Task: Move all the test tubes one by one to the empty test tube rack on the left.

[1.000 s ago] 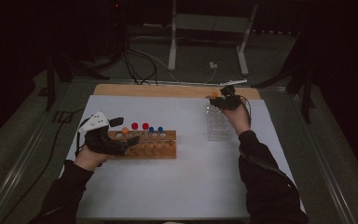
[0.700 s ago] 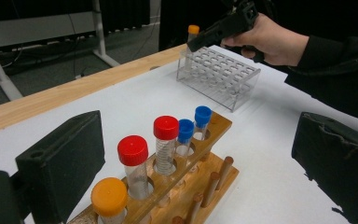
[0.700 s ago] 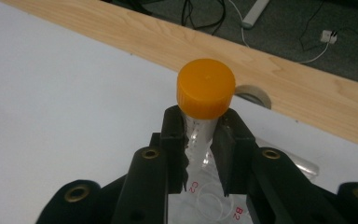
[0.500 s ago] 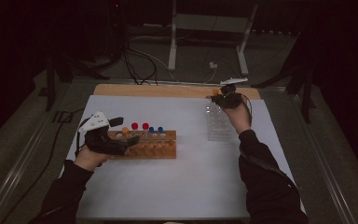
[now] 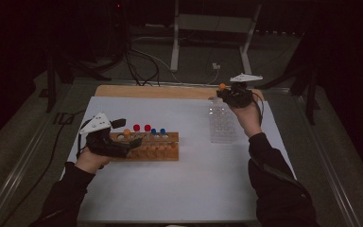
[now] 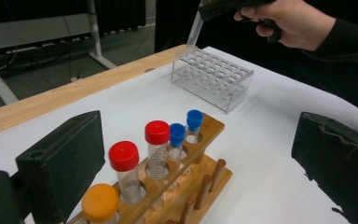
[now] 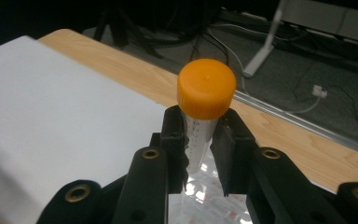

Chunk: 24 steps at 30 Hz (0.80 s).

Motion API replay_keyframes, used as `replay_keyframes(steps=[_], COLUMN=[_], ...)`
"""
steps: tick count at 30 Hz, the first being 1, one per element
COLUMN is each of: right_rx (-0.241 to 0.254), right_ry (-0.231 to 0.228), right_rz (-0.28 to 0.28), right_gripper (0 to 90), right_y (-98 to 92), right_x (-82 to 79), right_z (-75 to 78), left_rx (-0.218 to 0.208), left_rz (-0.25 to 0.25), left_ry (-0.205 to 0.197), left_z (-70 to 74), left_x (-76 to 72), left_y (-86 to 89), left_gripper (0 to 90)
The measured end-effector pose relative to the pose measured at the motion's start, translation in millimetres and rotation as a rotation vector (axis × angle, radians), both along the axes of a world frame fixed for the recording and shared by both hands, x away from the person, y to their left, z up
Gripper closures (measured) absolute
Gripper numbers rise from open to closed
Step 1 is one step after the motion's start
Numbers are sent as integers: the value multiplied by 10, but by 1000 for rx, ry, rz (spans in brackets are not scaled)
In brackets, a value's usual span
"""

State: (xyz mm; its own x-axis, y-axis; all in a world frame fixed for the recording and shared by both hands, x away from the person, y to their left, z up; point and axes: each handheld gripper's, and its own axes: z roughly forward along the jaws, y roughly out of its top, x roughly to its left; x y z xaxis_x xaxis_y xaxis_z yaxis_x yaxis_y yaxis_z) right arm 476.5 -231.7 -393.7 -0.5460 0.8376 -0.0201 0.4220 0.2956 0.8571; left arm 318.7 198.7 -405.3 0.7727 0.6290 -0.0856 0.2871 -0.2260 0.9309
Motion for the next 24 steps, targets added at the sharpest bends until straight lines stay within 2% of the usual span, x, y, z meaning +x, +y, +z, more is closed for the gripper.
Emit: replay_keyframes(steps=[8,15,18,24], right_rx=[7,5,-18,-17], right_ry=[-8,2,11,29], right_rz=[108,193,227,288], right_gripper=[752,752,752,752], right_y=[83,135,148,151], right_x=[-339,-681,-821,-1088], right_z=[12,-48,-84,-159], left_rx=[3,1,-2,-2], left_rz=[-24,-42,-45,-72], left_ry=[7,4,6,13], left_z=[-3,21,29,34], left_x=[-19,-42,-50,-72], left_y=[-68,-101,-100,-164], left_gripper=[34,34,34,34])
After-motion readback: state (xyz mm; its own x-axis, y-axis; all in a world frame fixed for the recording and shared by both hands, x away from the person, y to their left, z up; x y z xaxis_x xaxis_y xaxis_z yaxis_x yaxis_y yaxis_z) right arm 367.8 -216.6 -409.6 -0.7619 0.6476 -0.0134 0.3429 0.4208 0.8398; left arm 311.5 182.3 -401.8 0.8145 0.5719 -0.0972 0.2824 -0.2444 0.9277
